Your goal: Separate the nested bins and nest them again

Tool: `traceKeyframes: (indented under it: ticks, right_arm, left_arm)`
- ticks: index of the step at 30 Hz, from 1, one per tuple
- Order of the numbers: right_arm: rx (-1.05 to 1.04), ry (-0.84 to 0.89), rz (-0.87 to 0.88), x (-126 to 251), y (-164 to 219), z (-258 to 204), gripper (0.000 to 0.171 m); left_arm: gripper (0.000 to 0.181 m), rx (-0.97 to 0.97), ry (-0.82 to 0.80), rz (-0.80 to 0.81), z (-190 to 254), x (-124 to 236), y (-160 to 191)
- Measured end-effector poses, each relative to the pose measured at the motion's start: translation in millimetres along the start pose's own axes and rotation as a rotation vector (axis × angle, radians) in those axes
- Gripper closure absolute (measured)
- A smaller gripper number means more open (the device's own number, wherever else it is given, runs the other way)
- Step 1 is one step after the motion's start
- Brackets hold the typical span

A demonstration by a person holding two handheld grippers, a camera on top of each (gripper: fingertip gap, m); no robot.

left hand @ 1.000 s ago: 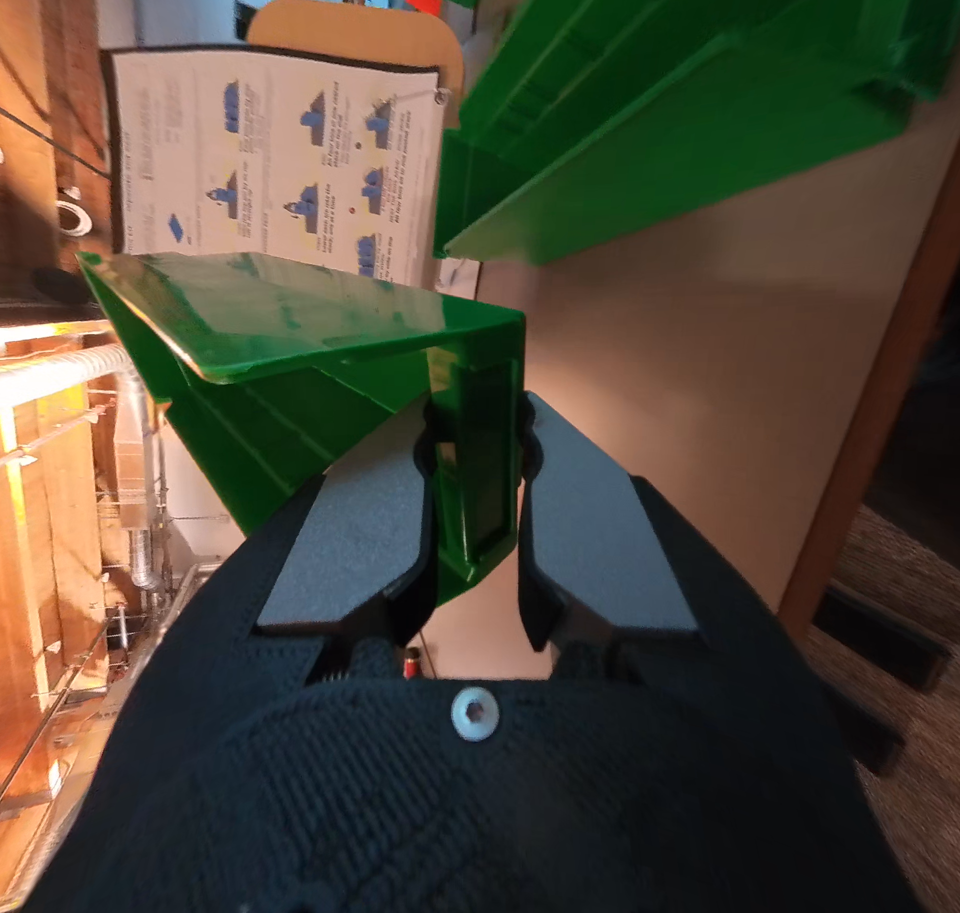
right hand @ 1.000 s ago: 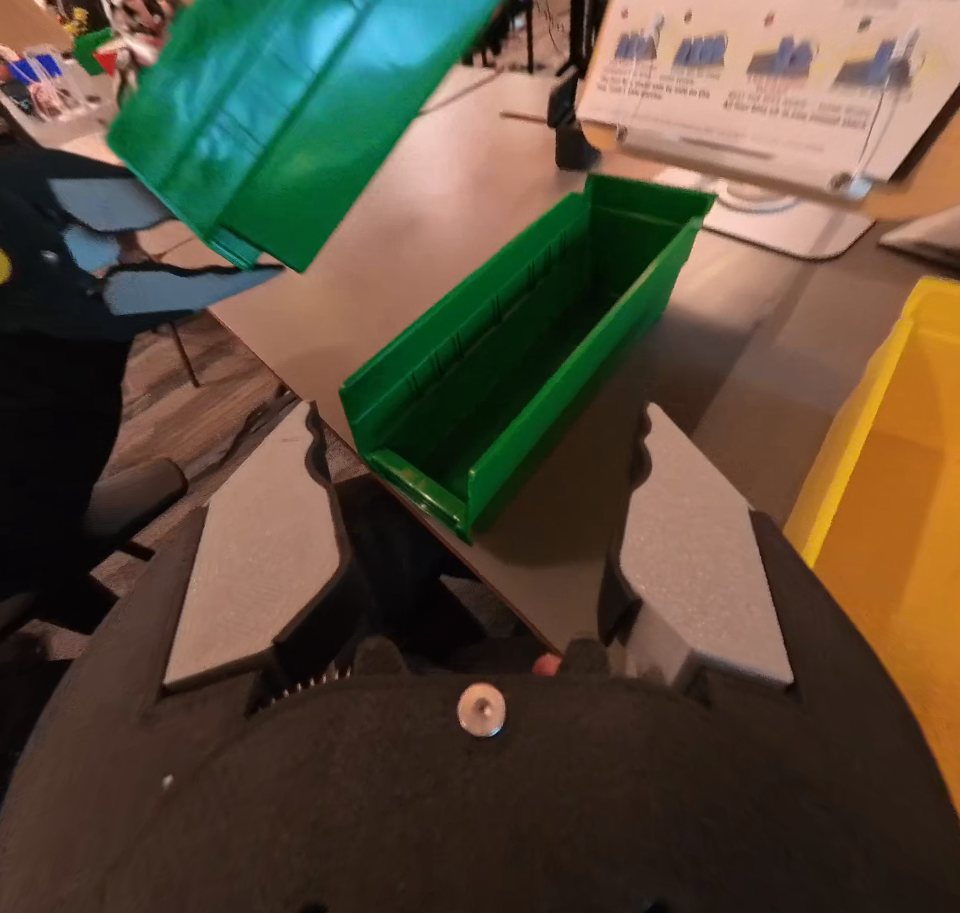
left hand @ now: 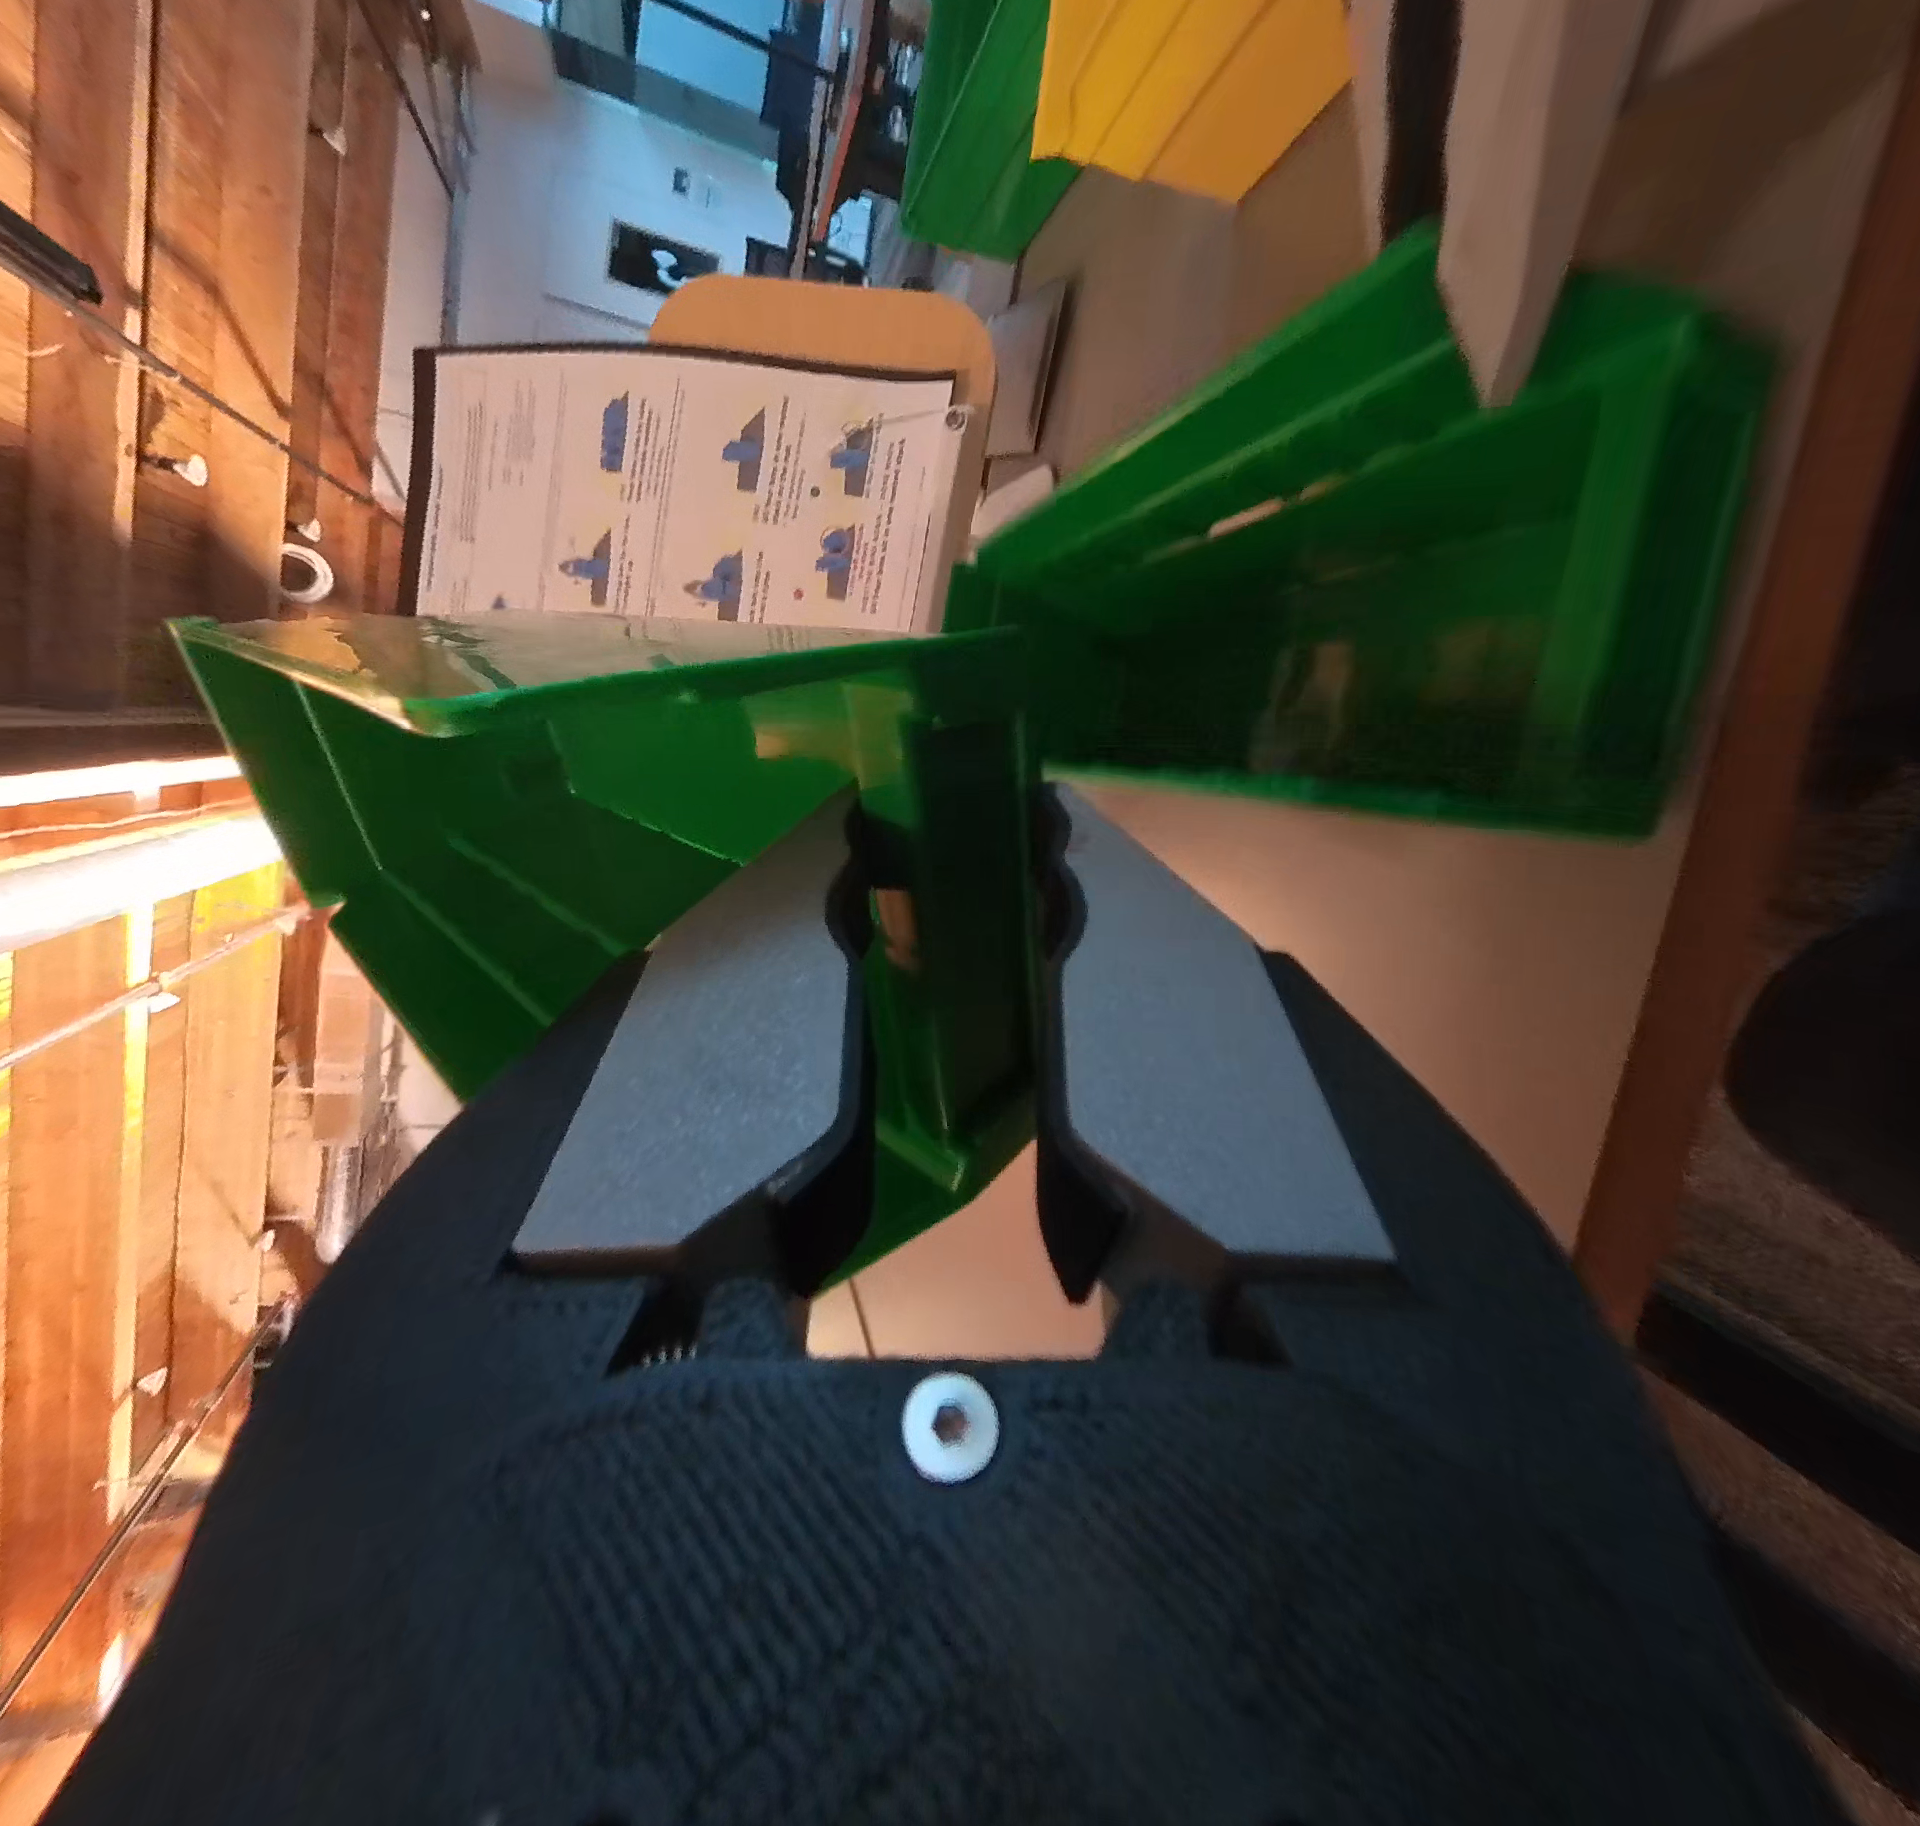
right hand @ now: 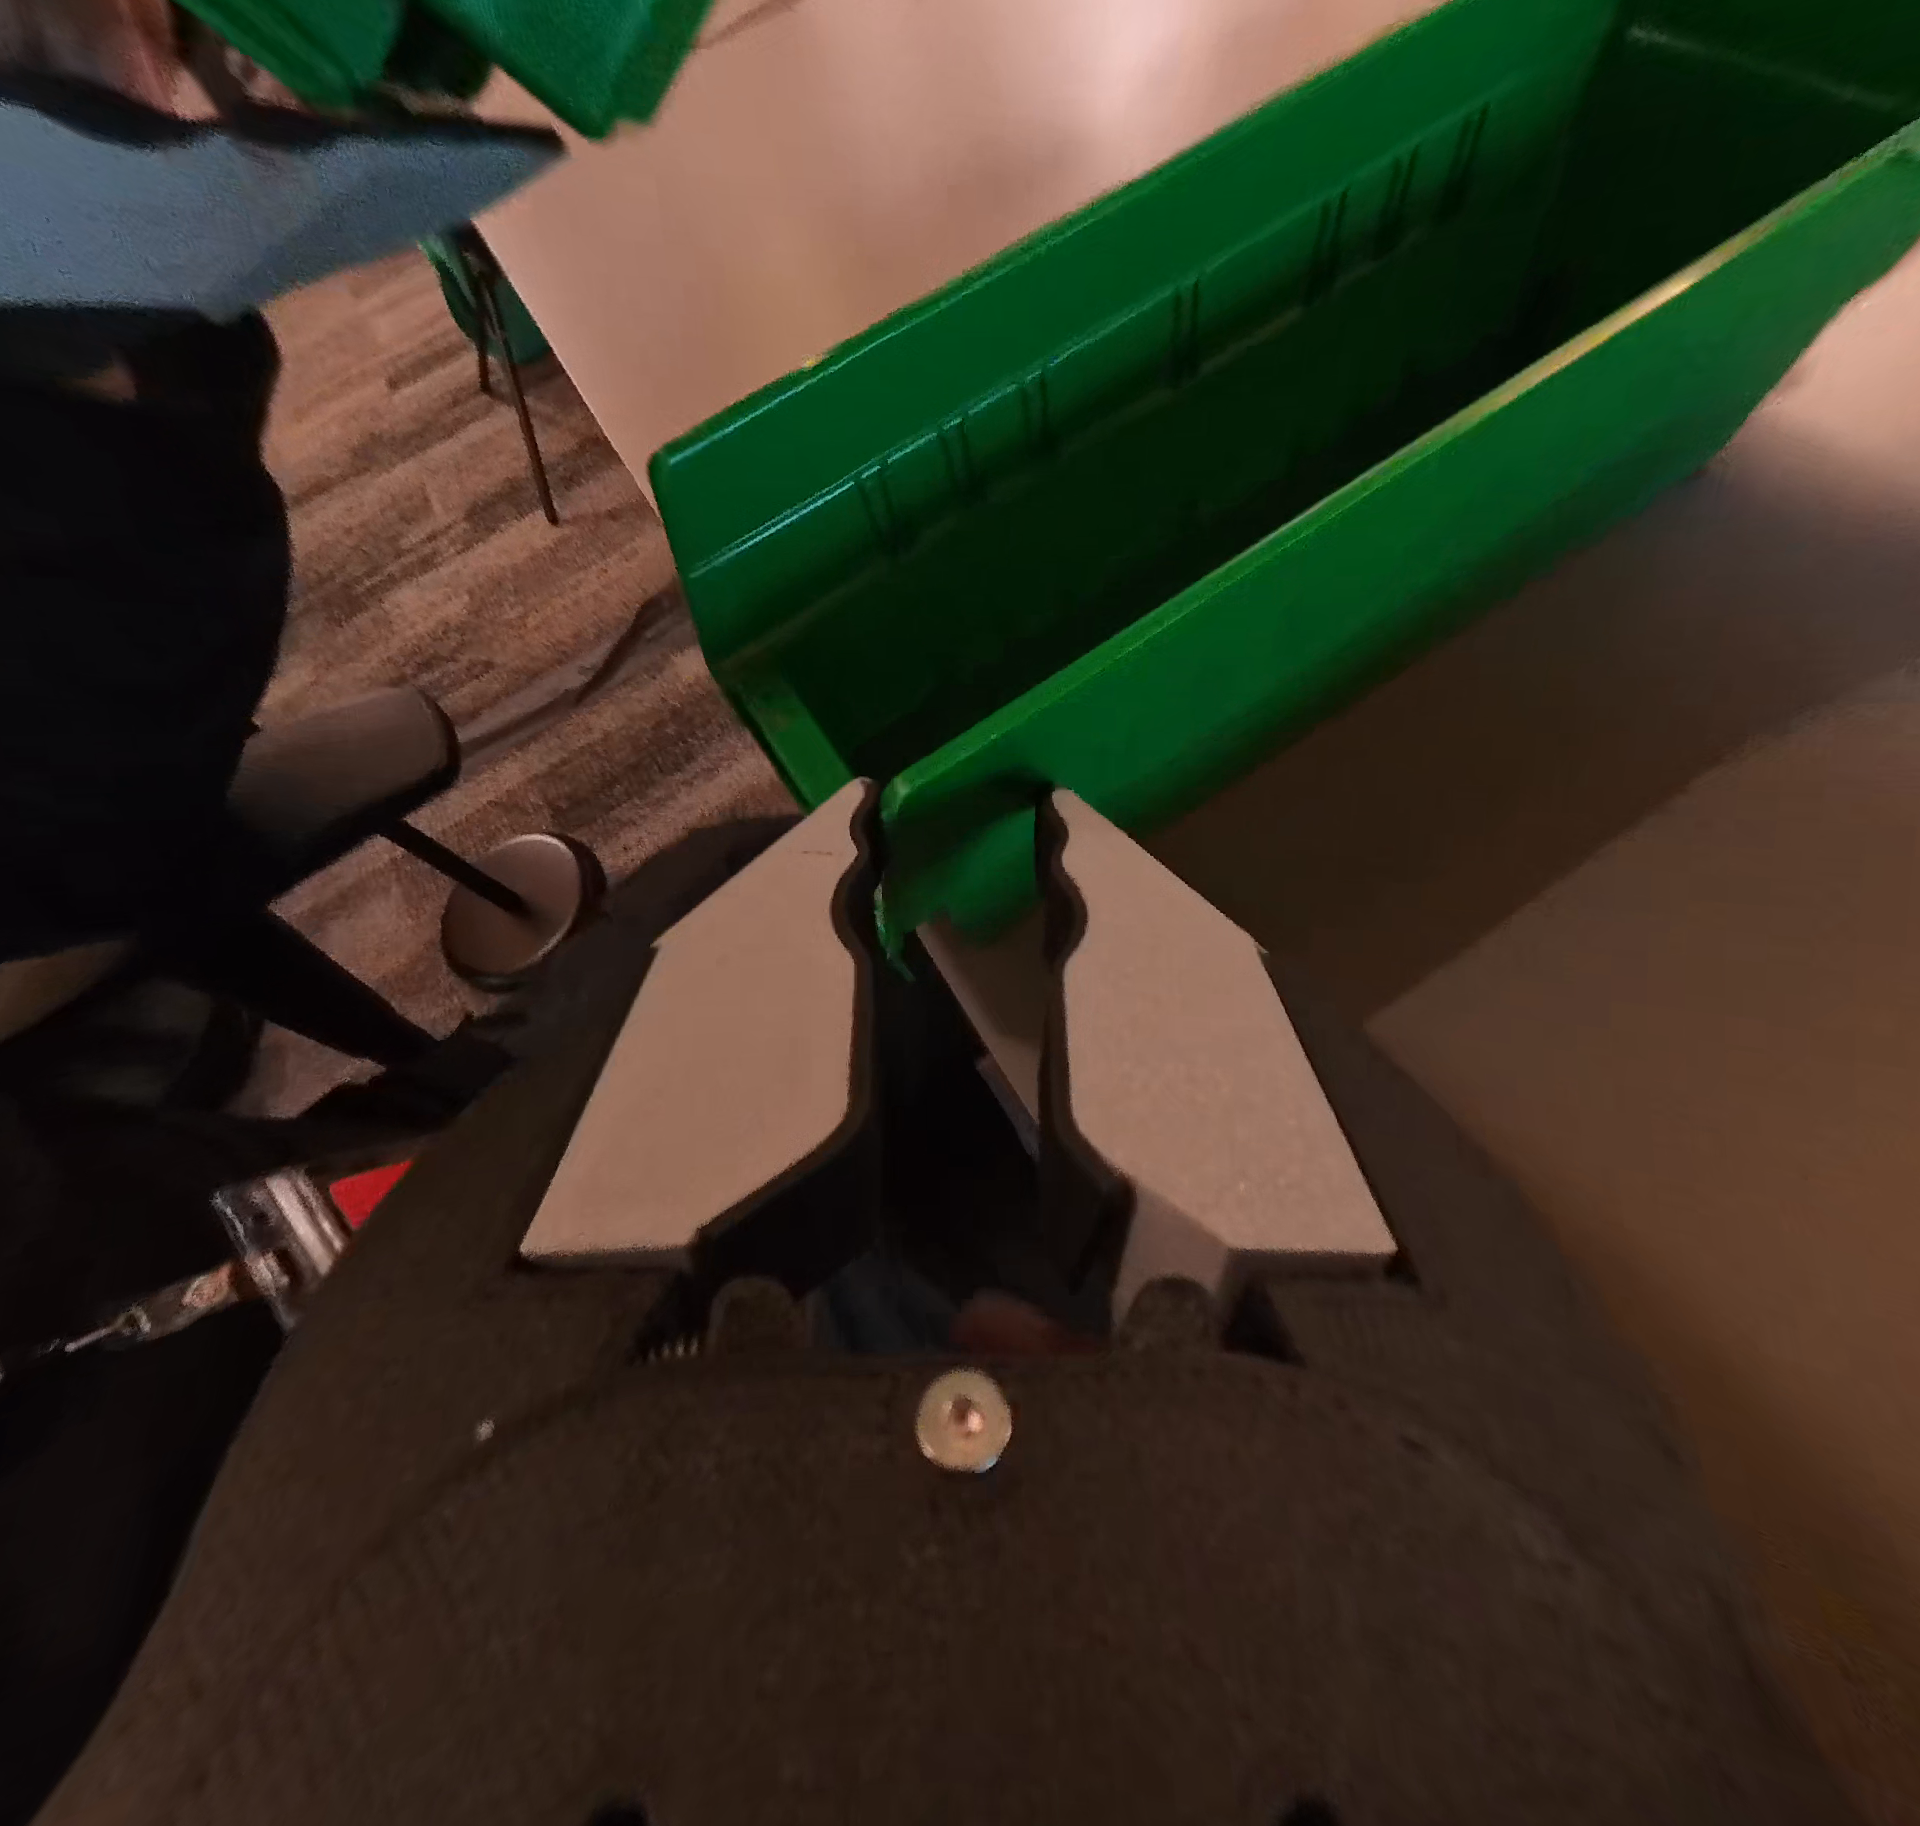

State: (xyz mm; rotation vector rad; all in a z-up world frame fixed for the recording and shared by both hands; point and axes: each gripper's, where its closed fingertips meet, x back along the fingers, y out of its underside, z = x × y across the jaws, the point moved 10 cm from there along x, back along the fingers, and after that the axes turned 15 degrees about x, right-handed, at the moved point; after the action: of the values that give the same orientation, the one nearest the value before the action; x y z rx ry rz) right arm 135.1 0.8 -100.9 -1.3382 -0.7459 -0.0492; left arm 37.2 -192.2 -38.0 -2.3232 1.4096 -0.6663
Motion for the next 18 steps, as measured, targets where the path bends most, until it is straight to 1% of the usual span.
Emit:
traceKeyframes:
  ticks: [3, 4, 5, 6, 8, 10, 13, 18]
  right_arm:
    - [-0.023, -0.016, 0.079, -12, 0, -2, 0.144]
    - [-0.044, -0.016, 0.086, -11, 1, -1, 0.139]
    - [-0.059, -0.011, 0.103, -6, 0, 1, 0.128]
    - [-0.068, -0.002, 0.139, 0, -3, 3, 0.123]
    - [-0.073, 0.003, 0.227, 20, -11, 5, 0.122]
    - [-0.069, 0.017, 0.279, 39, -16, 7, 0.122]
    - [-0.053, 0.076, 0.306, 60, -19, 11, 0.122]
    - [-0.041, 0.112, 0.328, 78, -21, 13, 0.123]
  left_arm:
    - [0.153, -0.021, 0.01, -0.01, 9, -6, -7]
    - [0.153, -0.033, 0.013, -0.015, 12, -7, -8]
    - [0.153, -0.041, 0.018, -0.014, 14, -7, -10]
    - [0.153, -0.046, 0.027, -0.008, 16, -6, -12]
    - [0.154, -0.05, 0.046, 0.005, 19, -4, -17]
    - [0.153, -0.05, 0.061, 0.013, 23, -3, -23]
    - [0.153, -0.037, 0.071, 0.008, 28, -2, -33]
    - [0.153, 0.025, 0.125, -0.045, 36, -3, -48]
